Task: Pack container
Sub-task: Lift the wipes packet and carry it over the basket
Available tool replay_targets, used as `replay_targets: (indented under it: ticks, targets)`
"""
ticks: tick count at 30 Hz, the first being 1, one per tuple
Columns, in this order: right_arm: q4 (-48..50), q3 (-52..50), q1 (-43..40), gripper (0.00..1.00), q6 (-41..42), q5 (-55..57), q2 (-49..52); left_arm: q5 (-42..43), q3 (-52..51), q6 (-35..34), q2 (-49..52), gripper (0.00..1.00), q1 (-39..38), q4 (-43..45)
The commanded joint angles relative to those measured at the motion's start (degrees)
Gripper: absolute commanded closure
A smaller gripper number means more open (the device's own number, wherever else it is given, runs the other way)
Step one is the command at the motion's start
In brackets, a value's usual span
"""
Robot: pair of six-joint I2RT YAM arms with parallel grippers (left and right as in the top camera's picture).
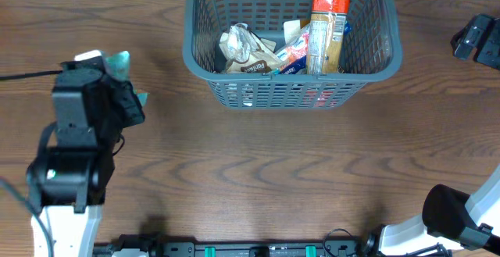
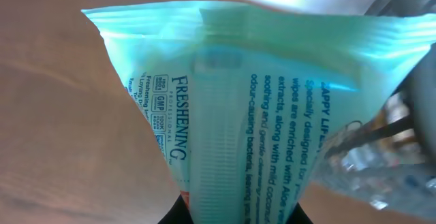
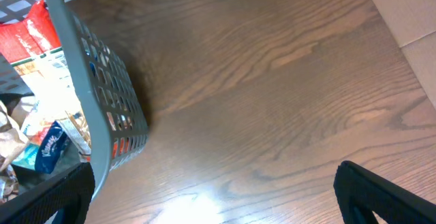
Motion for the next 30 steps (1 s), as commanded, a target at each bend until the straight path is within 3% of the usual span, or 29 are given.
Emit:
replay_targets:
  ticks: [1,8,17,25,30]
  targets:
    - [-0.17,-0.15,-0.2,0.01,-0.72,-0.26,0.07,-0.37,3.34,-2.21,-1.2,0.94,-1.09,2.27]
    - [-0.17,-0.15,-0.2,0.01,-0.72,-0.46,0.07,4.98,4.17,-4.61,1.18,0.94,-9.16,15.43]
    - [-0.17,-0.15,-0.2,0.01,-0.74,-0.44,0.07,5.38,5.73,-5.22,10.47,0.94,-21.88,35.32]
    - [-0.17,-0.15,-0.2,0.01,-0.74,-0.46,0.07,5.18,9.81,-4.98,21.29,0.94,-28.24,45.64]
    - [-0.17,-0.15,-0.2,0.01,-0.74,-0.44,0.07,5.14,11.04,-5.03,27.41,0.94,-28.63,47.63]
